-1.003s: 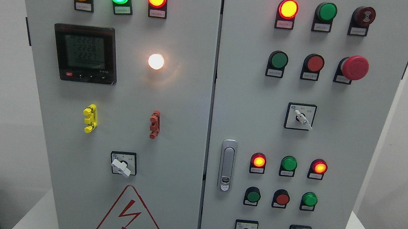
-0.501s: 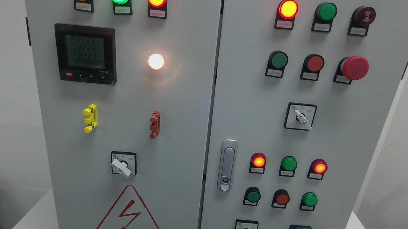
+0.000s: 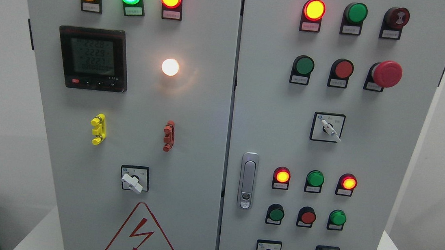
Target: Trip black knob to open circuit
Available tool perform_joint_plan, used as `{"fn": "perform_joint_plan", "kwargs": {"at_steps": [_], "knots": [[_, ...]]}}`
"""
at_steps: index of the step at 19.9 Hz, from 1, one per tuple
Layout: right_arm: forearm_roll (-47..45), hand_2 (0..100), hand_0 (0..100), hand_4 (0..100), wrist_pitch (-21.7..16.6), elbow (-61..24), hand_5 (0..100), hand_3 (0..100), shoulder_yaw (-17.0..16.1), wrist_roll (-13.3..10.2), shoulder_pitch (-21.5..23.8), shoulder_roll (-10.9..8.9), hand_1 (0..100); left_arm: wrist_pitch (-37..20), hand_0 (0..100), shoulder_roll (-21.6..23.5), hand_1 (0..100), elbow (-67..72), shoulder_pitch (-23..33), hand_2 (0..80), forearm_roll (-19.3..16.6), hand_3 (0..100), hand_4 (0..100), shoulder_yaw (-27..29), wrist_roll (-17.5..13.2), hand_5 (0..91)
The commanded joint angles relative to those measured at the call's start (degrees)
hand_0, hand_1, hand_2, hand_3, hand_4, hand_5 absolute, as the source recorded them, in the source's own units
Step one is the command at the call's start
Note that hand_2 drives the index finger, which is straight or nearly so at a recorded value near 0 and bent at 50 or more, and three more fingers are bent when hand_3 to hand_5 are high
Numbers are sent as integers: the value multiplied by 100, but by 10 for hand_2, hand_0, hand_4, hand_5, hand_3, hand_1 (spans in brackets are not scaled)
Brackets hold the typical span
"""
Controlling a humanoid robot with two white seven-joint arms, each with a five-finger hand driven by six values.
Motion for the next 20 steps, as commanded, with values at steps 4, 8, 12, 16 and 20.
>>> {"fn": "perform_joint_plan", "kwargs": {"at_steps": [4, 8, 12, 16, 20], "knots": [[-9, 0, 0, 954, 394, -479, 950, 1000, 8, -83, -332, -158, 20, -3, 120, -1, 389, -143, 0, 0, 0, 0, 0, 7, 1, 0], [-9, 0, 0, 1000, 404, -505, 985, 1000, 26, -83, -377, -150, 11, 6, 120, -1, 389, -143, 0, 0, 0, 0, 0, -1, 1, 0], [-9, 0, 0, 1000, 412, -541, 995, 1000, 34, -83, -412, -150, 5, -3, 120, -1, 389, -143, 0, 0, 0, 0, 0, -1, 1, 0], [-9, 0, 0, 1000, 500, -549, 997, 1000, 61, -83, -447, -150, 2, -3, 120, -1, 389, -143, 0, 0, 0, 0, 0, 7, 1, 0], [0, 0, 0, 1000, 535, -549, 998, 1000, 139, -74, -482, -141, 1, -3, 120, -1, 389, -143, 0, 0, 0, 0, 0, 7, 1, 0]]}}
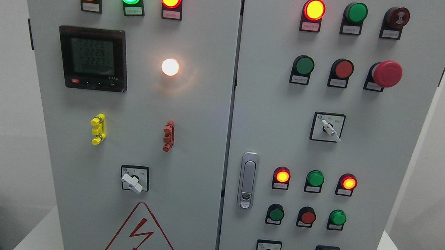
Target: Trip black knob to open circuit
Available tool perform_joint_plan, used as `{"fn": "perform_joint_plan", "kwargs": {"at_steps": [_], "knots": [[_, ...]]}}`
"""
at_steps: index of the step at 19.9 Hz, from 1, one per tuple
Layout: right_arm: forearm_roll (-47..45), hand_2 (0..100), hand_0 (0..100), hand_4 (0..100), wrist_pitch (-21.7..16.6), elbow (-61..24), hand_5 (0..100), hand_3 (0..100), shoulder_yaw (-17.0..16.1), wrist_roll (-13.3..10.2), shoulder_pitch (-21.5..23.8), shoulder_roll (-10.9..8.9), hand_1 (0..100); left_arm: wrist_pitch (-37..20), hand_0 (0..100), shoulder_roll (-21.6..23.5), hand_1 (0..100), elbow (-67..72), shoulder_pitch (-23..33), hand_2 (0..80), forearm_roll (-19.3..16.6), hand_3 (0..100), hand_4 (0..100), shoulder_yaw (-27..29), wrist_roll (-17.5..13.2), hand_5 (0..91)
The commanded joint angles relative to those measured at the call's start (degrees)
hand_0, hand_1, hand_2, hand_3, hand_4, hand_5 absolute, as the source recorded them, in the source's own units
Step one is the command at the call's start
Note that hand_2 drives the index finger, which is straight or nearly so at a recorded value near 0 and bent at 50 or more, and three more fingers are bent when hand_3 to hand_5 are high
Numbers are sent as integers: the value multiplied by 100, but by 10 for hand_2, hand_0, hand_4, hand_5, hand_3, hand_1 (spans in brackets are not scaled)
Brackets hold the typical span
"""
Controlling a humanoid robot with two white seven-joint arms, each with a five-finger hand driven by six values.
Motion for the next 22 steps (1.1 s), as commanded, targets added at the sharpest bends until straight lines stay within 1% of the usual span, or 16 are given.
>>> {"fn": "perform_joint_plan", "kwargs": {"at_steps": [1, 6, 9, 22], "knots": [[8, 0, 0, 1000, 34, -106, 998, 1000, 143, 7, -55, -140, 0, -4, 120, -1, 389, -143, 0, 0, 0, 0, 0, -2, 0, 0], [8, 0, 0, 1000, 148, -97, 998, 1000, 161, 7, -160, -114, 0, -4, 120, 8, 389, -143, 0, 0, 0, 0, 0, -2, 0, 0], [8, 0, 0, 1000, 157, -53, 998, 1000, 257, 7, -204, -105, 0, -4, 120, -1, 389, -143, 0, 0, 0, 0, 0, -2, 0, 0], [8, 0, 0, 1000, 192, 193, 999, 1000, 257, 7, -336, -132, 0, -4, 120, -1, 389, -143, 0, 0, 0, 0, 0, -2, 0, 0]]}}
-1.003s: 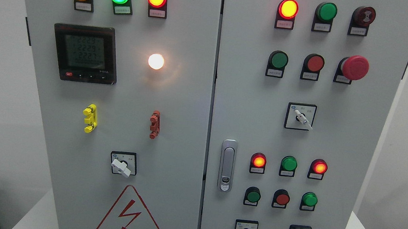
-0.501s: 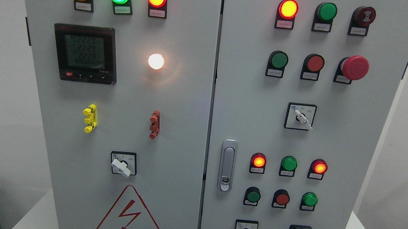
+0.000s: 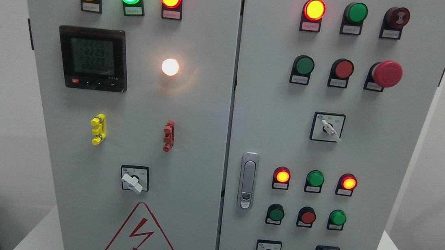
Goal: Trip black knob to open circuit
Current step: 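Raise the right hand to the black-handled rotary knob at the bottom, then twist the black knob with the right hand to switch it over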
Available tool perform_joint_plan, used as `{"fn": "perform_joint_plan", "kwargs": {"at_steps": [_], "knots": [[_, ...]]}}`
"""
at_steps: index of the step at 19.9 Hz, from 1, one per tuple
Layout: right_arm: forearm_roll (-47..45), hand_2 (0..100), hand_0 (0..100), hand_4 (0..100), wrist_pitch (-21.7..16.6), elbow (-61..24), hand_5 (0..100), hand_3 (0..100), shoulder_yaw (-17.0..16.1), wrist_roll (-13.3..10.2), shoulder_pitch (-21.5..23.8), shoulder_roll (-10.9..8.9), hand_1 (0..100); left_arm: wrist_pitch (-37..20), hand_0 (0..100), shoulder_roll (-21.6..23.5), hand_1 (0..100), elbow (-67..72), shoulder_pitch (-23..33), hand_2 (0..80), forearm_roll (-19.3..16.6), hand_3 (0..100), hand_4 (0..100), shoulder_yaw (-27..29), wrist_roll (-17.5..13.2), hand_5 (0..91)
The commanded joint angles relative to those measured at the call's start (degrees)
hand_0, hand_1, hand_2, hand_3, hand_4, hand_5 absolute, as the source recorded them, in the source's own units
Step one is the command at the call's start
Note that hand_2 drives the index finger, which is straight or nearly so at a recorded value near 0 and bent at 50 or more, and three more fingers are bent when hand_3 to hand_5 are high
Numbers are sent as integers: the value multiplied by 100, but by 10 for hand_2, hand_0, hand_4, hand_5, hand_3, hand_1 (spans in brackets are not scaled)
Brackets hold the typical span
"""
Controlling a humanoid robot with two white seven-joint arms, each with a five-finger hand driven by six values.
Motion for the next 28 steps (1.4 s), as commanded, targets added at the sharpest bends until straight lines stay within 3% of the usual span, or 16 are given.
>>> {"fn": "perform_joint_plan", "kwargs": {"at_steps": [1, 28], "knots": [[-4, 0, 0, 1000, 4, 172, 999, 1000, 50, 2, -83, -132, 0, -4, 120, -1, 389, -144, 0, 0, 0, 0, 0, 7, 0, 0], [49, 0, 0, 1000, -13, 84, 999, 1000, 217, 2, -74, -105, 0, 4, 120, 8, 389, -144, 0, 0, 0, 0, 0, -1, 0, 0]]}}
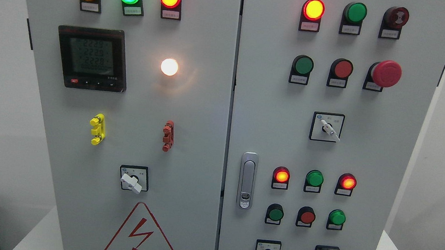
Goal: Trip black knob to open circuit
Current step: 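Twist the black knob with the right hand to switch it over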
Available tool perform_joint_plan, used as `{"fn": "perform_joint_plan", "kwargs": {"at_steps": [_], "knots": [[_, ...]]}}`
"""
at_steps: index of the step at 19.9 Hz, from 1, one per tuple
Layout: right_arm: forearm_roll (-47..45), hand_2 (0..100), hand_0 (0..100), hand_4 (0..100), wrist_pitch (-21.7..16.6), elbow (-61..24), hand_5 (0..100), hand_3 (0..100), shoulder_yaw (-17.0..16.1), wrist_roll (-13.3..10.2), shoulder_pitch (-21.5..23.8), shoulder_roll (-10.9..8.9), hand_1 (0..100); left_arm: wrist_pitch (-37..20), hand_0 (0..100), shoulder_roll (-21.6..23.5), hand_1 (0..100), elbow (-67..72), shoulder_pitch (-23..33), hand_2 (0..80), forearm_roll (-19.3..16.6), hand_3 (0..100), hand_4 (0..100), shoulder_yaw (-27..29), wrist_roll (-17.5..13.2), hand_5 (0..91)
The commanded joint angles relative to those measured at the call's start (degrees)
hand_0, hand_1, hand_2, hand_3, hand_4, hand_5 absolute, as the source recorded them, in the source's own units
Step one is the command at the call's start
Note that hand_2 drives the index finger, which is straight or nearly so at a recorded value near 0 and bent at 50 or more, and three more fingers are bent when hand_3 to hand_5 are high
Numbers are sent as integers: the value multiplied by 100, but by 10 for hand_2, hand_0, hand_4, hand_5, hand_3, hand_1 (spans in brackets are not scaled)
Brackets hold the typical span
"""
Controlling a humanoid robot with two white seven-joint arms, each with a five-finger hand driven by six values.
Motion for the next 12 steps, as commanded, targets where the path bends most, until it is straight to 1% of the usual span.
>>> {"fn": "perform_joint_plan", "kwargs": {"at_steps": [1, 7, 10, 12], "knots": [[20, 0, 0, 1000, -4, -56, 999, 1000, 49, -3, 3, -105, 0, -4, 120, 0, 389, -143, 0, 0, 0, 0, 0, 6, 1, 0], [29, 0, 0, 1000, -13, -100, 999, 1000, 58, -3, 21, -96, 0, -4, 120, -1, 389, -143, 0, 0, 0, 0, 0, -3, 1, 0], [29, 0, 0, 1000, -13, -100, 999, 1000, 172, -3, 30, -87, 0, -4, 120, -1, 389, -143, 0, 0, 0, 0, 0, -3, 1, 0], [29, 0, 0, 1000, -22, -100, 999, 1000, 190, -3, 38, -79, 0, -4, 120, -1, 389, -143, 0, 0, 0, 0, 0, -3, 1, 0]]}}
